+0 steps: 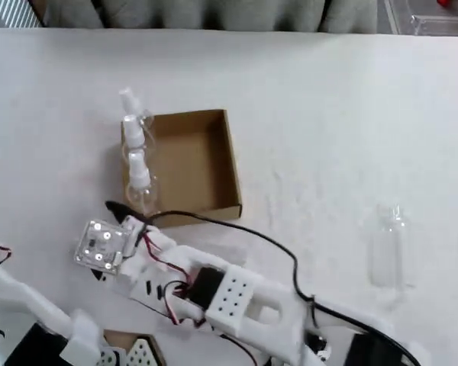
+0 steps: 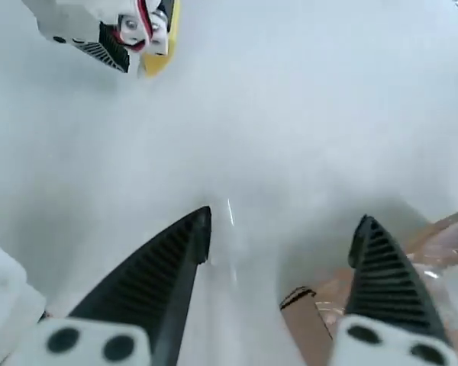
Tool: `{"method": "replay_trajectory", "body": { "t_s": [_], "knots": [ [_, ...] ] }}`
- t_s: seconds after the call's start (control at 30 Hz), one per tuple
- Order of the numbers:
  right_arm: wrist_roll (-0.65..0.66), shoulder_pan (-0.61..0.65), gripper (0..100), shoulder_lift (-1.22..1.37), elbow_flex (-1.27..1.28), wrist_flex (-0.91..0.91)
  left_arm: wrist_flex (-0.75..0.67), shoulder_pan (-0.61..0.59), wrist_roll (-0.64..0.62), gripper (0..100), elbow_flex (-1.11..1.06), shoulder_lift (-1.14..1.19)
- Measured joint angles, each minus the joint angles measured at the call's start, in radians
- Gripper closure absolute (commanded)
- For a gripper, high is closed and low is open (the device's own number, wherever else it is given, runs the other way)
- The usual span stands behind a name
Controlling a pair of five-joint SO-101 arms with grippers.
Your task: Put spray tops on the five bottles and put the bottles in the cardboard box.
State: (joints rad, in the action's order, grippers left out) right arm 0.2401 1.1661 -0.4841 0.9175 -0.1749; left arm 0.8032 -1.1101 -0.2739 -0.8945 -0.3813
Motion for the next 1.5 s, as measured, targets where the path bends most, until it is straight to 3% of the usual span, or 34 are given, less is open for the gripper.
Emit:
{"method": "replay_trajectory", "body": {
  "t_s": [0.17,0.37,0.63,0.8,0.9,1.17,1.4,1.5],
  "knots": [
    [0.0,-0.035,98.9,-0.189,-0.025,-0.255,0.0,0.0,0.0,91,0.0,0.0],
    [0.031,-0.058,94.0,-0.342,-0.077,-0.572,0.0,0.0,0.0,91,0.0,0.0],
    [0.149,-0.054,94.0,-0.336,-0.152,-1.003,0.0,0.0,0.0,91,0.0,0.0],
    [0.319,0.018,93.5,-0.209,-0.153,-1.189,0.0,0.0,0.0,91,0.0,0.0],
    [0.382,0.023,93.5,-0.115,-0.124,-1.211,-0.006,0.0,0.0,91,0.005,0.043],
    [0.396,0.026,93.3,-0.005,-0.103,-1.096,-0.054,-0.003,0.0,91,0.109,0.276],
    [0.27,0.049,78.4,0.005,0.011,-0.941,0.005,-0.003,0.0,91,0.206,0.391],
    [0.219,0.092,78.1,-0.012,0.077,-0.853,0.006,-0.003,0.0,91,0.206,0.393]
  ]
}}
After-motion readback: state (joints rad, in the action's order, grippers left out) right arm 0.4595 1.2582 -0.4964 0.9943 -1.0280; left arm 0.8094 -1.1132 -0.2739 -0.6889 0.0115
